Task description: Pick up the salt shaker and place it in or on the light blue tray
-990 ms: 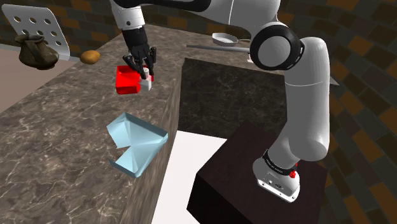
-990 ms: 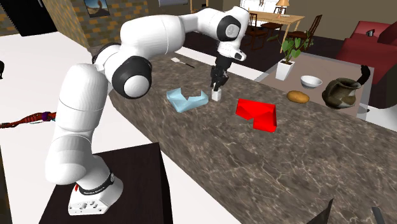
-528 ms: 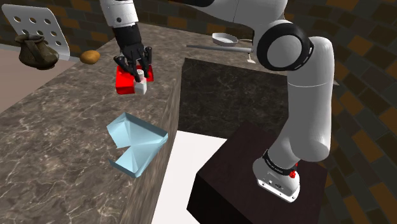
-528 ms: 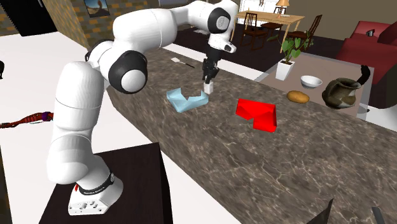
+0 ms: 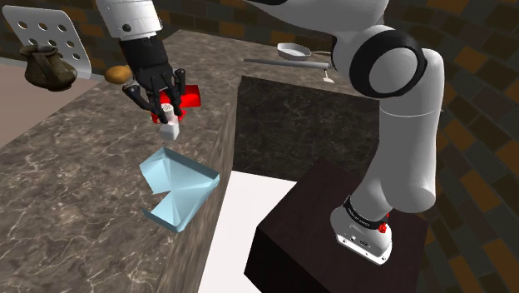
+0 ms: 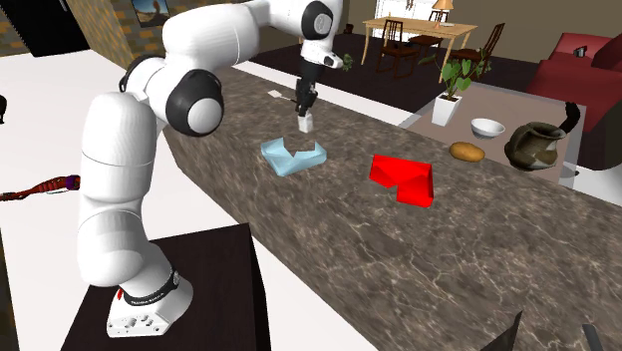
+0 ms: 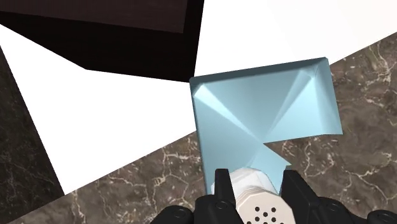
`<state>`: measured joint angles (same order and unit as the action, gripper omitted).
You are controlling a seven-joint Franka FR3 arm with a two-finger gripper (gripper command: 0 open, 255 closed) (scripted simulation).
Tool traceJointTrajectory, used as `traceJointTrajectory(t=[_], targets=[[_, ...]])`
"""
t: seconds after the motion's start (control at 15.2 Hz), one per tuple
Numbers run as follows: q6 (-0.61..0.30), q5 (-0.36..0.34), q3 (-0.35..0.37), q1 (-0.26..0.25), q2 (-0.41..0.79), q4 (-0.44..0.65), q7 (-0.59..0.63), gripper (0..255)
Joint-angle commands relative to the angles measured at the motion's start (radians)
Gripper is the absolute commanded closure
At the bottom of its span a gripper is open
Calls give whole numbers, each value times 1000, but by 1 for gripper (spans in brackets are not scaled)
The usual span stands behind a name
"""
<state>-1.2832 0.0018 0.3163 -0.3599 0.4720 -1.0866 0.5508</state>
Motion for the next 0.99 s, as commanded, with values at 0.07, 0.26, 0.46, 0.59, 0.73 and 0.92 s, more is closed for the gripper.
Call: traceJointTrajectory(t=[0.07,0.26,0.46,0.59,0.73,0.92], targets=[[-4,9,19,-48,-2,1,68,255],[-31,14,30,-73,-5,-25,104,255],[-80,17,29,-65,-21,-89,97,255],[-111,19,29,-61,-28,-128,93,255],[-141,20,28,-58,-34,-164,89,255],[-184,21,27,-54,-40,-214,83,255]])
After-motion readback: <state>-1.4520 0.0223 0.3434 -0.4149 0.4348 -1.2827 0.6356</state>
